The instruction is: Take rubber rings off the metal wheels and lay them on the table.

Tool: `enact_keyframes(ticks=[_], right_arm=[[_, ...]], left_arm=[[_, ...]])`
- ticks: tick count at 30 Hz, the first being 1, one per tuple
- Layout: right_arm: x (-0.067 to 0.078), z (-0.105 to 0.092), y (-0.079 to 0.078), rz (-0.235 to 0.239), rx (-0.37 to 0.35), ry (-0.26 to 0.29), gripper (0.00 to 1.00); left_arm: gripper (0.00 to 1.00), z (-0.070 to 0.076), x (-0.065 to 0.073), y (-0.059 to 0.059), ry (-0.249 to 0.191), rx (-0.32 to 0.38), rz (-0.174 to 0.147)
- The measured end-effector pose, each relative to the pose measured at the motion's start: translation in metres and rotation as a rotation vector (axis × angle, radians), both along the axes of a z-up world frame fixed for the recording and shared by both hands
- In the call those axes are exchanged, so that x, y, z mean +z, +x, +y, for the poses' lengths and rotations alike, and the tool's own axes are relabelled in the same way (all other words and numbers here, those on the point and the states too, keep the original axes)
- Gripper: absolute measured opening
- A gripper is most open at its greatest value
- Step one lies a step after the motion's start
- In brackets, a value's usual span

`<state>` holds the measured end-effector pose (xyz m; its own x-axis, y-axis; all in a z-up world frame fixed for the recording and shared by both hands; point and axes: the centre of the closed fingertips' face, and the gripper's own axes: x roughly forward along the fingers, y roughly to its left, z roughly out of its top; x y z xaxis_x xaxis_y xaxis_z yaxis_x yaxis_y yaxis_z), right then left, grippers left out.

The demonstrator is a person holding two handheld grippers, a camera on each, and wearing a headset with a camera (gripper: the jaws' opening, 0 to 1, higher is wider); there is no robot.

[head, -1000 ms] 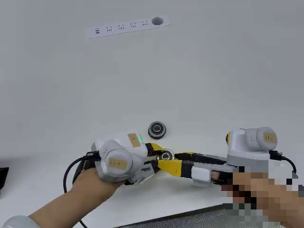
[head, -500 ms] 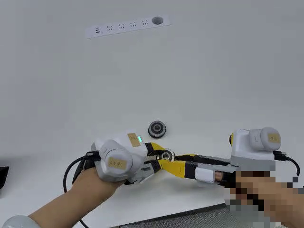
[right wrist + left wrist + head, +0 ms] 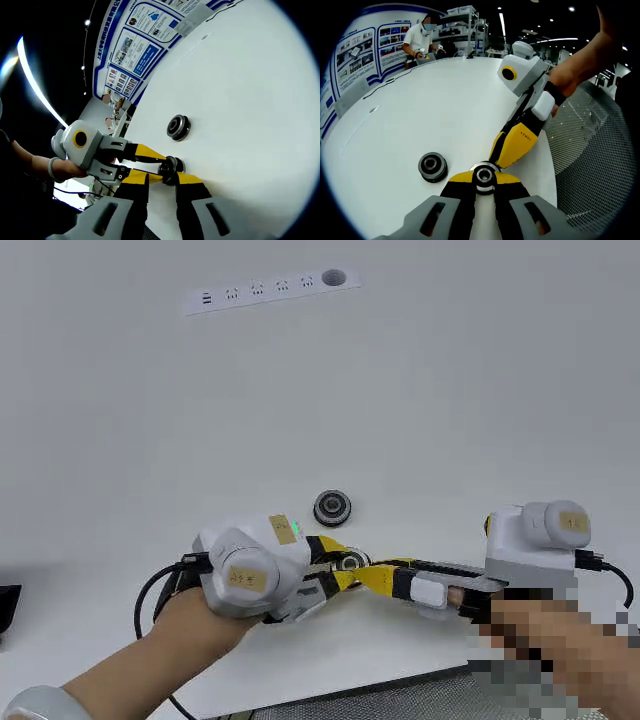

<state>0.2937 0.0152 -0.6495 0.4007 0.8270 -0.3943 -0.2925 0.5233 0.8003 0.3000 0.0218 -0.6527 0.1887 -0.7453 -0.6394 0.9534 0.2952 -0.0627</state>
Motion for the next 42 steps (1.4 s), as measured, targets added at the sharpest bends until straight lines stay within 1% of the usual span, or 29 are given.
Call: enact_keyframes(ticks=[3,10,12,16,18,20,22,25,30,42], right_arm=[[-0.004,-0.002,0.001,0.008,-0.008,-0.022,0.16],[-0.011,-0.006,0.003,0.023,-0.015,-0.068,0.07],[-0.012,-0.006,0.003,0.026,-0.016,-0.071,0.05],[-0.011,-0.007,0.003,0.024,-0.017,-0.070,0.03],[-0.009,-0.007,0.004,0.016,-0.020,-0.068,0.02],[-0.009,-0.007,0.004,0.005,-0.014,-0.078,0.02],[-0.010,-0.007,0.004,0.005,-0.015,-0.078,0.02],[-0.007,-0.005,0.004,-0.012,-0.008,-0.082,0.02],[-0.005,-0.002,0.004,-0.022,0.002,-0.084,0.02],[0.002,0.003,0.004,-0.037,0.014,-0.064,0.01]], left_arm=[[0.13,0.000,0.000,0.000,0.002,0.000,-0.001],[0.13,0.000,0.000,0.000,0.002,0.000,-0.001],[0.13,0.000,0.000,0.000,0.002,0.001,-0.001],[0.13,0.000,0.000,0.000,0.002,-0.001,-0.002],[0.13,0.000,0.000,0.000,0.002,-0.002,-0.002],[0.13,0.000,0.000,0.000,0.002,-0.003,-0.002],[0.13,0.000,0.000,0.000,0.002,-0.004,-0.002],[0.13,0.000,0.000,0.000,0.003,-0.004,-0.002],[0.13,0.000,0.000,0.000,0.005,-0.005,-0.004],[0.13,0.000,0.000,0.000,0.009,-0.004,-0.005]])
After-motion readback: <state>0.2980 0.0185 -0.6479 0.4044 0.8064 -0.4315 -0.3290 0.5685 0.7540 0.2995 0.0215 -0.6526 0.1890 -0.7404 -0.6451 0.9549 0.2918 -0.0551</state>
